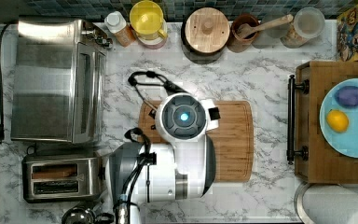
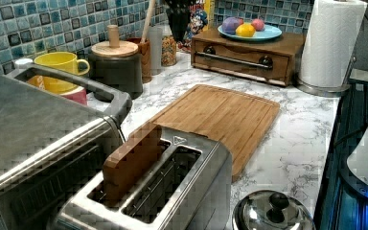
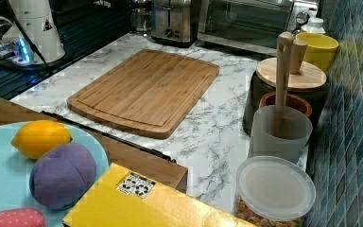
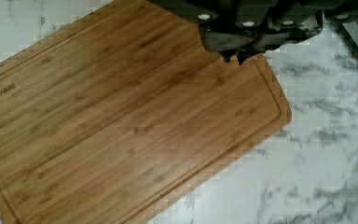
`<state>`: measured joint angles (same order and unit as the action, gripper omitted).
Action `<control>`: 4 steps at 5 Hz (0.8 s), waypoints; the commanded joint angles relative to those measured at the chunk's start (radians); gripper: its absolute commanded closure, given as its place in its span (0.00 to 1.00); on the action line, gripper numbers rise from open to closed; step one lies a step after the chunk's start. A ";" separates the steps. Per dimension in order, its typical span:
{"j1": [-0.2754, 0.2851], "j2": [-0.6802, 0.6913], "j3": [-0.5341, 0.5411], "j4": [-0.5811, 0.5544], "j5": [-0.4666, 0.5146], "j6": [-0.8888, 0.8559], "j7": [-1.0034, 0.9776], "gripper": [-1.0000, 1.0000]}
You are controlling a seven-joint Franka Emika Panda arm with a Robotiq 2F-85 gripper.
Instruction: Turn on the toaster.
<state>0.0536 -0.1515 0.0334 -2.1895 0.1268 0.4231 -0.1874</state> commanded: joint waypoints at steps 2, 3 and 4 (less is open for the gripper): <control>0.158 -0.160 0.118 -0.235 0.148 0.097 -0.148 1.00; 0.178 -0.194 0.148 -0.284 0.159 0.120 -0.178 1.00; 0.225 -0.202 0.138 -0.321 0.169 0.156 -0.210 1.00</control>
<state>0.2700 -0.3083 0.1681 -2.4727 0.2366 0.5312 -0.3162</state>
